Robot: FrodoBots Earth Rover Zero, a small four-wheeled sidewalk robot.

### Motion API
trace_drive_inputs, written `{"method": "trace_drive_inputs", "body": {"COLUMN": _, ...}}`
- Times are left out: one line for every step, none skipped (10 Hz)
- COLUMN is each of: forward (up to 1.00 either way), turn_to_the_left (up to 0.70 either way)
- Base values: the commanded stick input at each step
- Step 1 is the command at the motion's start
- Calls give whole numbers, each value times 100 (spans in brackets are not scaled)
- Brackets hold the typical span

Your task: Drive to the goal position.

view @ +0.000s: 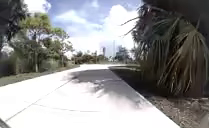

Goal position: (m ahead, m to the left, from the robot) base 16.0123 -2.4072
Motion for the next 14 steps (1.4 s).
{"method": "trace_drive_inputs", "body": {"forward": 85, "turn_to_the_left": 0}}
{"method": "trace_drive_inputs", "body": {"forward": 85, "turn_to_the_left": 0}}
{"method": "trace_drive_inputs", "body": {"forward": 85, "turn_to_the_left": 0}}
{"method": "trace_drive_inputs", "body": {"forward": 85, "turn_to_the_left": 0}}
{"method": "trace_drive_inputs", "body": {"forward": 85, "turn_to_the_left": 0}}
{"method": "trace_drive_inputs", "body": {"forward": 85, "turn_to_the_left": 0}}
{"method": "trace_drive_inputs", "body": {"forward": 85, "turn_to_the_left": 0}}
{"method": "trace_drive_inputs", "body": {"forward": 85, "turn_to_the_left": 0}}
{"method": "trace_drive_inputs", "body": {"forward": 85, "turn_to_the_left": 0}}
{"method": "trace_drive_inputs", "body": {"forward": 85, "turn_to_the_left": 0}}
{"method": "trace_drive_inputs", "body": {"forward": 85, "turn_to_the_left": 0}}
{"method": "trace_drive_inputs", "body": {"forward": 85, "turn_to_the_left": 0}}
{"method": "trace_drive_inputs", "body": {"forward": 85, "turn_to_the_left": 0}}
{"method": "trace_drive_inputs", "body": {"forward": 85, "turn_to_the_left": 0}}
